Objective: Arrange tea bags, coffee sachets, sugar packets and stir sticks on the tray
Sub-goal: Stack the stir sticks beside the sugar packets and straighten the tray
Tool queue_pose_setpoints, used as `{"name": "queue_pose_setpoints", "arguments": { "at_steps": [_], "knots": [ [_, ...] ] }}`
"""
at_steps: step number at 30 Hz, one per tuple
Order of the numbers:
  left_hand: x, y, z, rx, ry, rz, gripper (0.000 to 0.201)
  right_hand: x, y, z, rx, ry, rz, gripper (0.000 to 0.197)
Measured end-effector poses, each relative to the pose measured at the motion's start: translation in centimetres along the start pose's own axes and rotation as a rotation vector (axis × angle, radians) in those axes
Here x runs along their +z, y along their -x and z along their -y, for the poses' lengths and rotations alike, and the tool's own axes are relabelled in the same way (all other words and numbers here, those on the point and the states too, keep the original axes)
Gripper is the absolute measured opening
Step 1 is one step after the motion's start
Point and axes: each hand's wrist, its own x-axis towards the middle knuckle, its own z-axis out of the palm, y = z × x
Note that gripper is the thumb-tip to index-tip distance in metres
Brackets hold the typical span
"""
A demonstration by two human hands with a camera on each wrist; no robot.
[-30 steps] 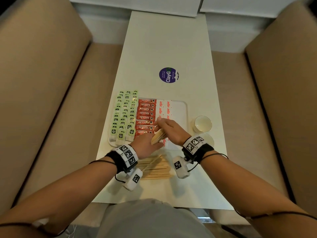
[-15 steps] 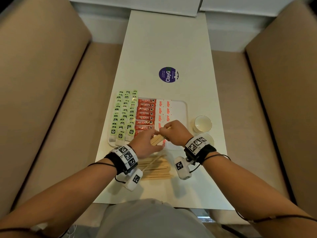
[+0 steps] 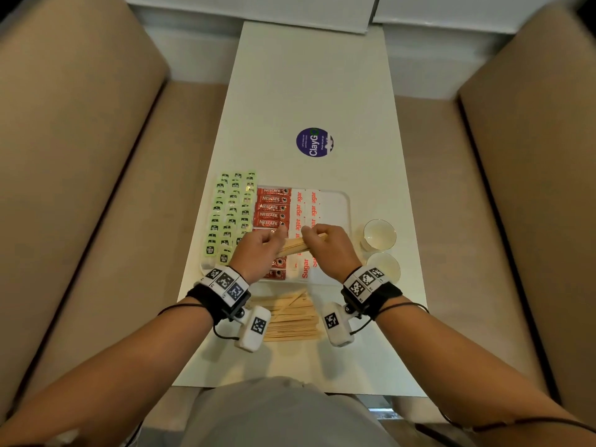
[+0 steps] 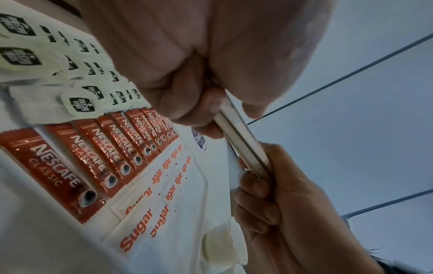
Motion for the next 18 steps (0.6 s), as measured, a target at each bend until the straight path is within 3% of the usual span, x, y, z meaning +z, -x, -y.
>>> {"name": "queue_pose_setpoints", "arguments": {
  "at_steps": [7, 13, 18],
  "knots": [
    [-1.0, -0.7, -0.2, 0.083, -0.297, 0.012, 0.063, 0.0, 1.1, -0.7, 0.000, -0.102, 0.185, 0.036],
    [-1.8, -1.0, -0.4, 0.137, -0.382, 0.036, 0.056, -1.5, 2.3, 0.0, -0.107, 0.183, 0.365, 0.050],
    [-1.4, -0.9, -1.2, 0.183, -0.447, 0.088, 0.051, -1.5, 2.6, 0.9, -0.171, 0.406, 0.473, 0.031]
  ]
}}
